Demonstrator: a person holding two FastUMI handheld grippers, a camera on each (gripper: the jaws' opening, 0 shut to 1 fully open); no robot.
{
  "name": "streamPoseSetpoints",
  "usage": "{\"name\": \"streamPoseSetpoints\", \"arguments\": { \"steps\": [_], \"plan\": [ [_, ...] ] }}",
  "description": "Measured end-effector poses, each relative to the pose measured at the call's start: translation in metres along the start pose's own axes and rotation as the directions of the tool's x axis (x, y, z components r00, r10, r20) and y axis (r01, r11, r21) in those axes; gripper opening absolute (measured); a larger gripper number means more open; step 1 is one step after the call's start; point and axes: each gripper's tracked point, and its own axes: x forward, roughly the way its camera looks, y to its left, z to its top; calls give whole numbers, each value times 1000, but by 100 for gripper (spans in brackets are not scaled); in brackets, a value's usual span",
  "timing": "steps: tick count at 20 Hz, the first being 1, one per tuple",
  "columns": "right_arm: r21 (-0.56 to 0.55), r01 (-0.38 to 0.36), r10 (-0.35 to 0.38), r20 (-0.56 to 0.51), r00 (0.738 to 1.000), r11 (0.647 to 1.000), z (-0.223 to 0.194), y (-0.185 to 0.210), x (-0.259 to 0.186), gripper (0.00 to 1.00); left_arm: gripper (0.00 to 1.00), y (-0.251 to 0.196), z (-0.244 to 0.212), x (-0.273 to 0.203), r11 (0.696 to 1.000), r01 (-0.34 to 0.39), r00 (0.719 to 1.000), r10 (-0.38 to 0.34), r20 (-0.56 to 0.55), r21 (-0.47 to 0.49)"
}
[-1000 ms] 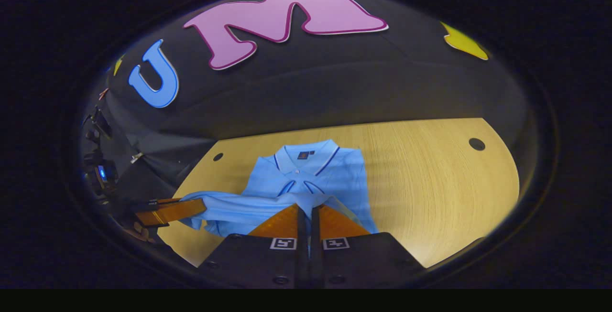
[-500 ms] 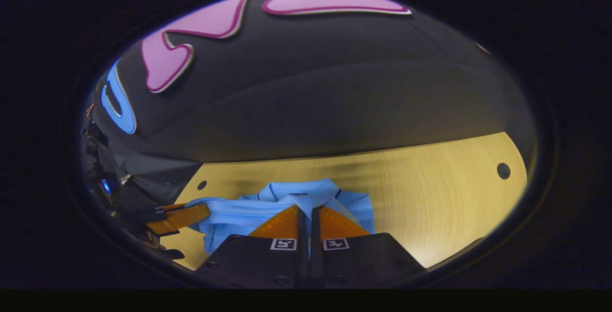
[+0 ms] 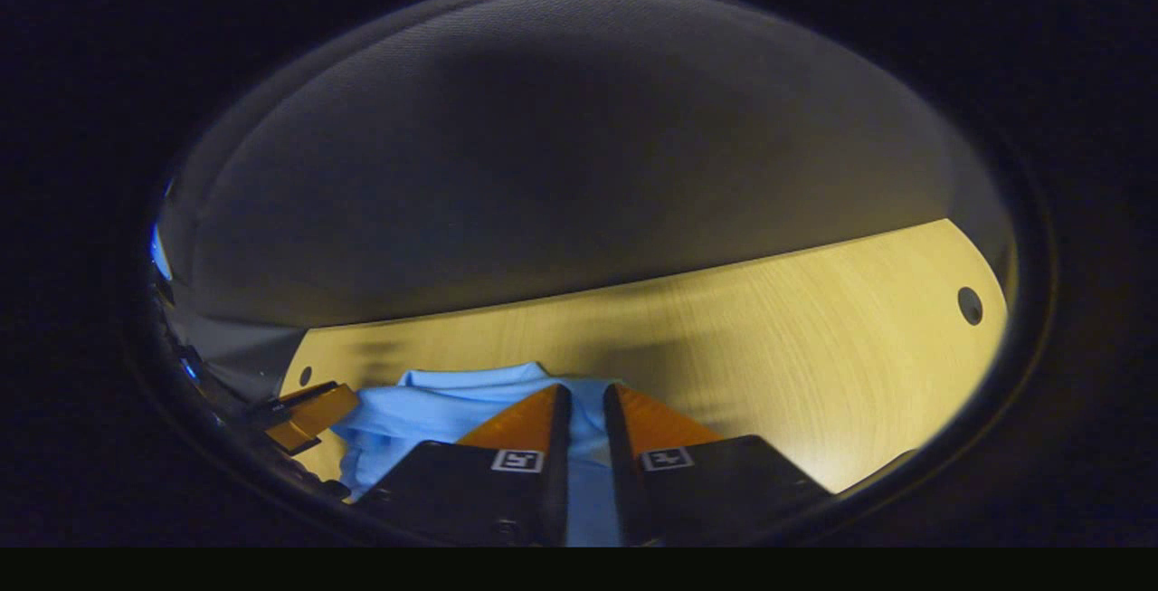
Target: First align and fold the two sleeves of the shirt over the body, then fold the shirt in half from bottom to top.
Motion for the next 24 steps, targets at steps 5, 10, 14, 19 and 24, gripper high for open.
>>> {"name": "streamPoseSetpoints", "arguments": {
  "steps": [5,10,14,19,24],
  "plan": [
    [-87,14,-6,91,996,996,14,-3,-55,66,100,-4,13,-52,1000,-10,998,8,56,25],
    [-146,16,12,188,982,989,15,2,-145,94,100,-23,31,-144,997,-60,979,47,200,57],
    [-156,34,4,239,971,987,11,9,-219,91,100,-60,34,-244,997,-52,946,32,322,55],
    [-136,49,2,351,936,990,-2,24,-328,98,100,-96,12,-365,994,23,920,-64,388,111],
    [-156,55,14,411,911,986,-47,48,-438,98,100,-89,-18,-471,993,23,893,-74,444,119]
  ]
}}
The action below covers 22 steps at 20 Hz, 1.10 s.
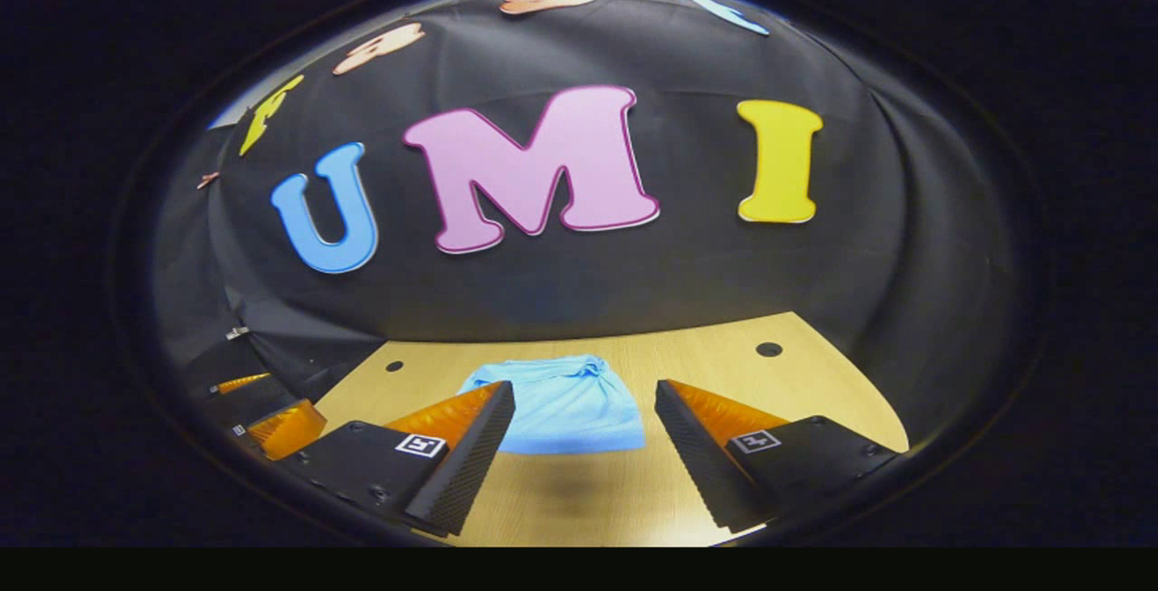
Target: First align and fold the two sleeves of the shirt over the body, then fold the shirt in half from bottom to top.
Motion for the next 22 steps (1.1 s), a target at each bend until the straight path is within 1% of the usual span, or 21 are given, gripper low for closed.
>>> {"name": "streamPoseSetpoints", "arguments": {
  "steps": [3,5,7,9,10,11,14,16,19,21,22],
  "plan": [
    [-18,9,-8,54,999,1000,-5,13,-63,98,100,7,4,-49,1000,-11,1000,11,26,-14],
    [-25,18,-16,91,996,1000,-8,18,-98,98,100,11,5,-82,1000,-18,999,19,45,-5],
    [-22,28,-26,107,994,999,-16,20,-129,98,100,16,-3,-121,1000,-29,997,29,76,-3],
    [-10,29,-28,118,993,1000,-23,23,-151,98,98,20,-9,-144,999,-46,995,47,89,-17],
    [-8,34,-32,127,991,999,-26,23,-161,98,100,22,-11,-152,998,-57,993,59,99,-24],
    [-6,36,-35,138,990,999,-27,24,-172,98,100,24,-11,-160,997,-69,991,71,109,-29],
    [-8,16,-15,163,987,1000,-36,35,-193,97,100,27,-11,-182,996,-83,986,88,140,-44],
    [-7,3,-2,164,986,1000,-41,42,-201,98,100,25,-14,-190,997,-65,986,71,149,-46],
    [-23,3,1,169,986,1000,-41,46,-206,98,100,28,-14,-194,998,-58,986,63,152,-36],
    [-40,6,0,160,987,999,-46,48,-203,98,99,27,-15,-195,997,-26,986,37,160,-69],
    [-39,4,2,143,990,999,-52,49,-203,98,100,29,-16,-193,996,-25,987,38,154,-85]
  ]
}}
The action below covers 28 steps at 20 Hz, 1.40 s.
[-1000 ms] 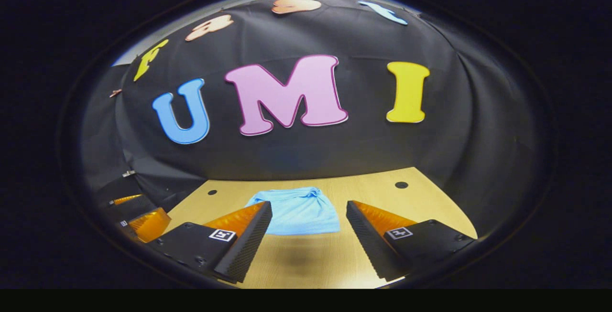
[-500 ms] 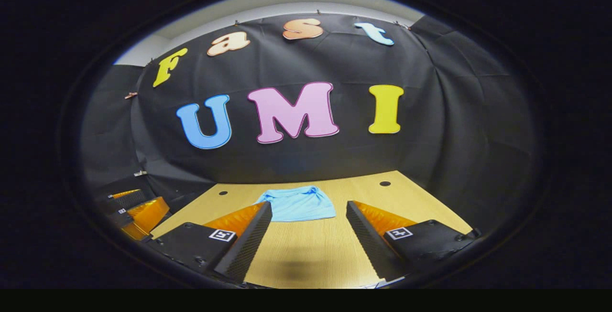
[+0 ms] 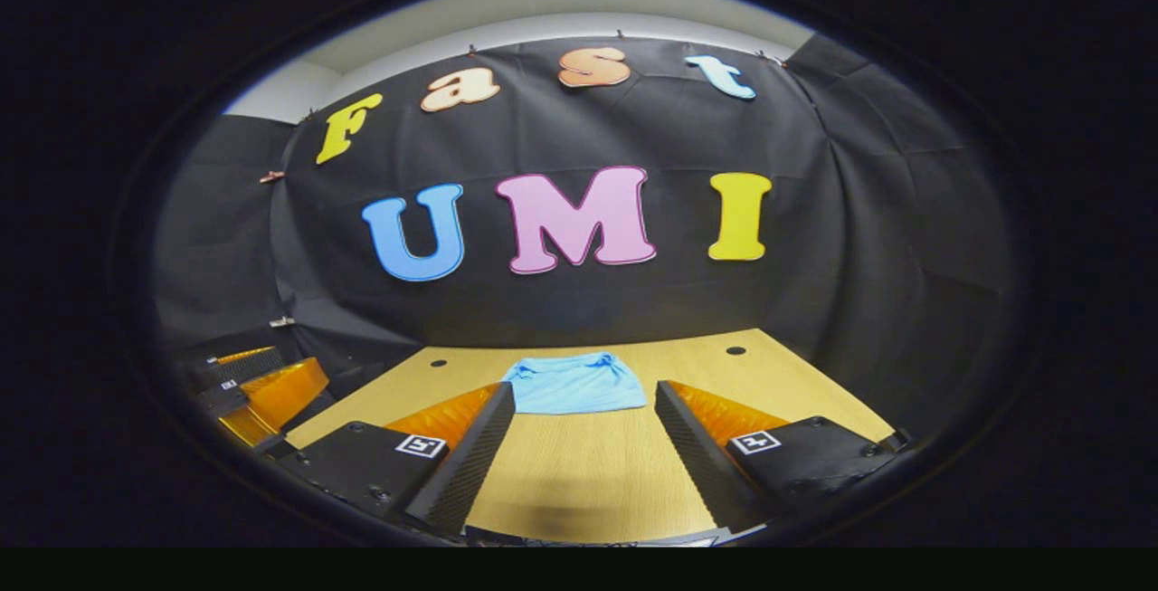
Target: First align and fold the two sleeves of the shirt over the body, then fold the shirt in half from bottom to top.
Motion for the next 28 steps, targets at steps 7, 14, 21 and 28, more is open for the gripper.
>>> {"name": "streamPoseSetpoints", "arguments": {
  "steps": [7,14,21,28],
  "plan": [
    [-4,11,-11,4,1000,1000,10,0,5,98,100,11,8,9,1000,-2,1000,3,-11,28],
    [16,24,-24,-8,1000,1000,3,5,-1,98,100,10,3,6,998,20,1000,-19,-19,65],
    [4,39,-39,-21,999,999,-3,5,1,98,99,13,-2,3,997,35,999,-33,-32,67],
    [-8,35,-36,-31,999,999,-8,15,8,98,99,21,-10,0,996,39,998,-36,-47,79]
  ]
}}
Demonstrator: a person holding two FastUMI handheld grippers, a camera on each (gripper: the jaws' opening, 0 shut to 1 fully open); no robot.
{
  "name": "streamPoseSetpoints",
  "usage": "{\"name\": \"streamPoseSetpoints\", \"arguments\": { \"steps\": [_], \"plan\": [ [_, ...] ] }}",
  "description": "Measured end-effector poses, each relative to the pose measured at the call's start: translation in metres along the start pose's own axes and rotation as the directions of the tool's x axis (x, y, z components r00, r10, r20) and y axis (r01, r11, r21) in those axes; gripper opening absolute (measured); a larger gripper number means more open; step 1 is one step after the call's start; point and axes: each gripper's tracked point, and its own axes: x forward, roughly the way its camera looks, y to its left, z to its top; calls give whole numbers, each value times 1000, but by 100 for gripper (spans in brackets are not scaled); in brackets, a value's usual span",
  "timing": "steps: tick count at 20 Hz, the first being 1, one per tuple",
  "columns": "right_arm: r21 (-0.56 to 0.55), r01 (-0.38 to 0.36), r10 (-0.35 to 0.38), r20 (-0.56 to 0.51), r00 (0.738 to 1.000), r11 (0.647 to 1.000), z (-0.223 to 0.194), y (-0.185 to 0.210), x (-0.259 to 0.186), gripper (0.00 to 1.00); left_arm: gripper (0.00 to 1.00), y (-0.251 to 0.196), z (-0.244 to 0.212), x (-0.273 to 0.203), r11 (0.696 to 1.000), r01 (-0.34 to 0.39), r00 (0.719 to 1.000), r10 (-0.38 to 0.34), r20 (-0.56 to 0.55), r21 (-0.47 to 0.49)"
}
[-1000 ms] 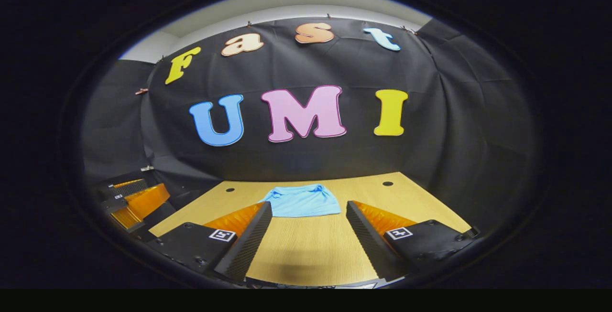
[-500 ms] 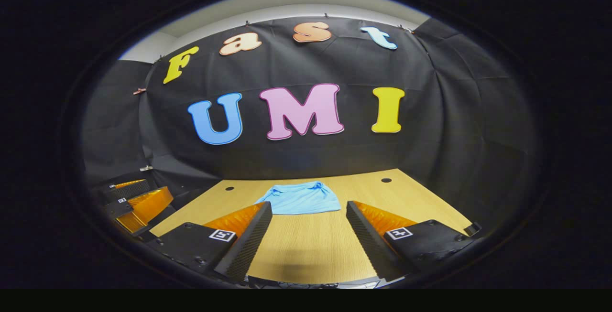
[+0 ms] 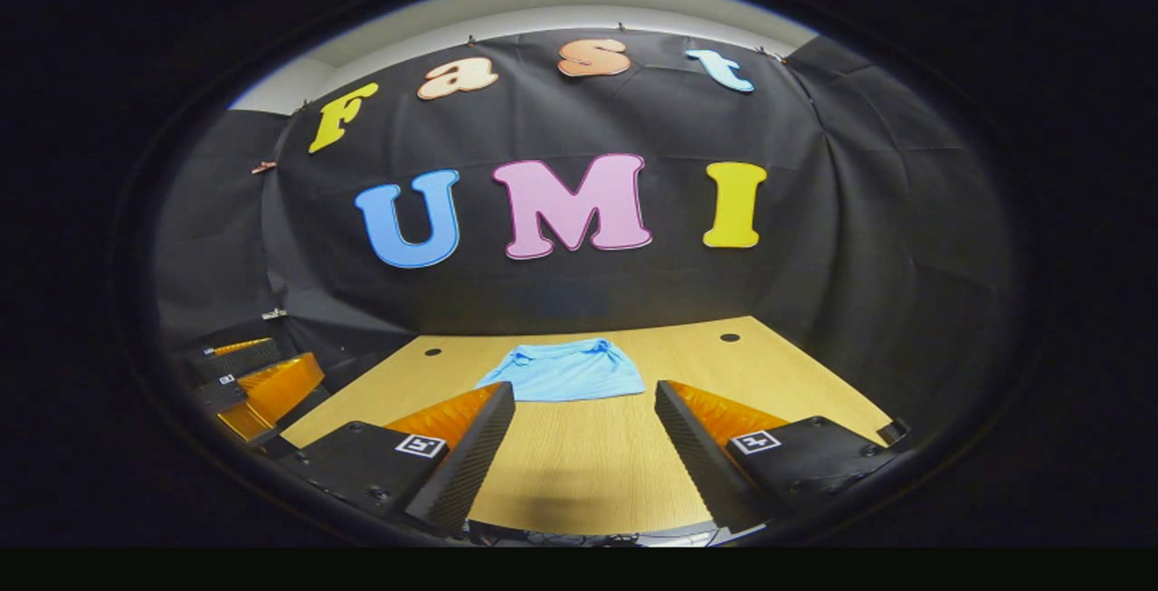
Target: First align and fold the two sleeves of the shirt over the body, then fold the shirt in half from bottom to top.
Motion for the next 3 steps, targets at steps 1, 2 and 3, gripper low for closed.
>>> {"name": "streamPoseSetpoints", "arguments": {
  "steps": [1,2,3],
  "plan": [
    [-6,-1,1,-2,1000,1000,-1,1,2,98,100,1,-1,0,1000,-2,1000,2,-4,-3],
    [-11,-3,3,-7,1000,1000,-2,3,0,98,99,2,-3,1,1000,0,1000,0,-12,-13],
    [-12,-6,6,-14,1000,1000,-3,5,1,98,100,2,-5,2,999,2,1000,-3,-20,-37]
  ]
}}
